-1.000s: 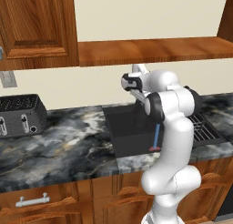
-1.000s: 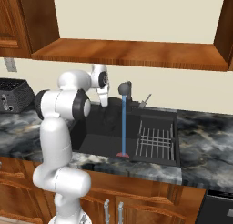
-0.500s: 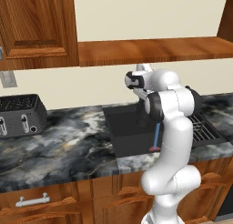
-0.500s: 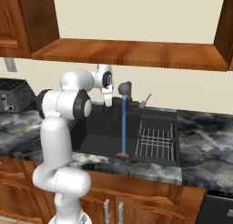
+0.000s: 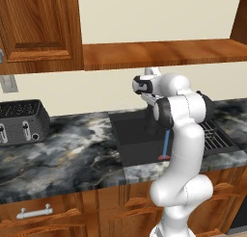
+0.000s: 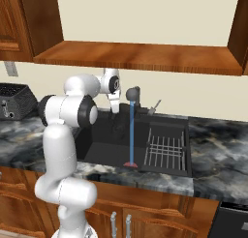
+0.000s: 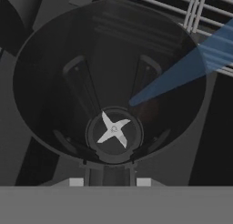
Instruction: Turn on the sink faucet and place the jug under the water for a few seconds to fill it up.
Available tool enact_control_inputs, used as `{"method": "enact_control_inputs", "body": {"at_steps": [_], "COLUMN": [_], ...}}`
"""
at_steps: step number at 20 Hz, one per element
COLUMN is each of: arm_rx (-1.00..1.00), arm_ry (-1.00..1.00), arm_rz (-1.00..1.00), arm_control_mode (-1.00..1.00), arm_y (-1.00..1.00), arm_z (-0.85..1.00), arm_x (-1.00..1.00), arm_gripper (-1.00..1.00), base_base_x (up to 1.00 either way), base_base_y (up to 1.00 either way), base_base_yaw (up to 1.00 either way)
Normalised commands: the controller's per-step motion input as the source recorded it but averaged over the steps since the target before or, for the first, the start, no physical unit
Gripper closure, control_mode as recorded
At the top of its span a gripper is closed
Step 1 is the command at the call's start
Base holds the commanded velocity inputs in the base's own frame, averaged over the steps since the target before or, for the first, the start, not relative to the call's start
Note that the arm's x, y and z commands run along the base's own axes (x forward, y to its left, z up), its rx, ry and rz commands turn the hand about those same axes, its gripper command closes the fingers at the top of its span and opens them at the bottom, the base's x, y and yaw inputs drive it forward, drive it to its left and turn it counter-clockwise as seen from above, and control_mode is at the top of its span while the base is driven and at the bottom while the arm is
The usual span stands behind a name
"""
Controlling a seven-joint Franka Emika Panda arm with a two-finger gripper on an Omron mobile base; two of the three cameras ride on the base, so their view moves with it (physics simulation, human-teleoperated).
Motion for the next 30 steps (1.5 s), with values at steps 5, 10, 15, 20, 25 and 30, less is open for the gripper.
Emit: {"method": "enact_control_inputs", "body": {"at_steps": [5,10,15,20,25,30], "arm_rx": [0.0,0.0,0.0,0.0,0.0,0.0], "arm_ry": [0.0,0.0,0.0,0.0,0.0,0.0], "arm_rz": [0.0,0.0,0.0,0.0,0.0,0.0], "arm_control_mode": [-1.0,-1.0,-1.0,-1.0,-1.0,-1.0], "arm_y": [0.0,0.0,-0.08,-0.28,-0.21,-0.02], "arm_z": [0.0,0.0,0.0,0.0,0.0,0.0], "arm_x": [0.0,0.0,0.05,0.06,0.0,0.0], "arm_gripper": [1.0,1.0,1.0,1.0,1.0,1.0], "base_base_x": [0.0,0.0,0.0,0.0,0.0,0.0], "base_base_y": [0.0,0.0,0.0,0.0,0.0,0.0], "base_base_yaw": [0.0,0.0,0.0,0.0,0.0,0.0]}}
